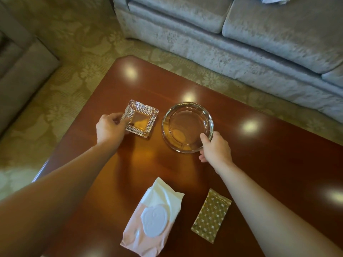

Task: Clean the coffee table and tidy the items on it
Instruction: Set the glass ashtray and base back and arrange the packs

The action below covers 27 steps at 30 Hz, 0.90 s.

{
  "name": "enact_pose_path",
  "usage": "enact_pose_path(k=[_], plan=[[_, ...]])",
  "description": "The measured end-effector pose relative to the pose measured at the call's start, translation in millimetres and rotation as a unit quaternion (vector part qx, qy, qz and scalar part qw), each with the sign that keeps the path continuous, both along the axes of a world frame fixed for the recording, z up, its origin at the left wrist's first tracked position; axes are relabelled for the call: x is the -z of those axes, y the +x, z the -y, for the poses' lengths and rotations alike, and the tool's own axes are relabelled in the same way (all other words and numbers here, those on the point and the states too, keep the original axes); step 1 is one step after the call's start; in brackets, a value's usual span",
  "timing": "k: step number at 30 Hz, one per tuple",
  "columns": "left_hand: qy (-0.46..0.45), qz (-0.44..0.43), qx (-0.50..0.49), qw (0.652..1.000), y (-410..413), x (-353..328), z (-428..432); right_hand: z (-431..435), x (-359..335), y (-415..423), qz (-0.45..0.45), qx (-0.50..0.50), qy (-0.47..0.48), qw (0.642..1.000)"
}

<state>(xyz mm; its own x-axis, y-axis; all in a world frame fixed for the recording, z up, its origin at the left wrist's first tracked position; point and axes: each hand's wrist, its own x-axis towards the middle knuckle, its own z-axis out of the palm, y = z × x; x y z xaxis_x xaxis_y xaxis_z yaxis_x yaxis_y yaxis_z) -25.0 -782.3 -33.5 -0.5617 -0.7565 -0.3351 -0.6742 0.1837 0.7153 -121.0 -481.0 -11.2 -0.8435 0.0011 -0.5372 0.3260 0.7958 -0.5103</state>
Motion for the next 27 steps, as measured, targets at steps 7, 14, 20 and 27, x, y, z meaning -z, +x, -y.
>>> enact_pose_path(k=[7,14,20,27], plan=[[-0.106,0.003,0.089,0.990,69,-41,-66,-79,-13,55,-0.041,-0.106,0.050,0.992],[-0.195,0.192,0.343,0.899,177,-39,-235,-143,-15,151,-0.018,-0.223,0.113,0.968],[-0.181,0.277,0.248,0.910,181,-31,-239,-142,-7,159,0.008,-0.179,0.070,0.981],[-0.224,0.195,0.338,0.893,184,-39,-210,-150,-7,158,0.085,-0.029,-0.026,0.996]])
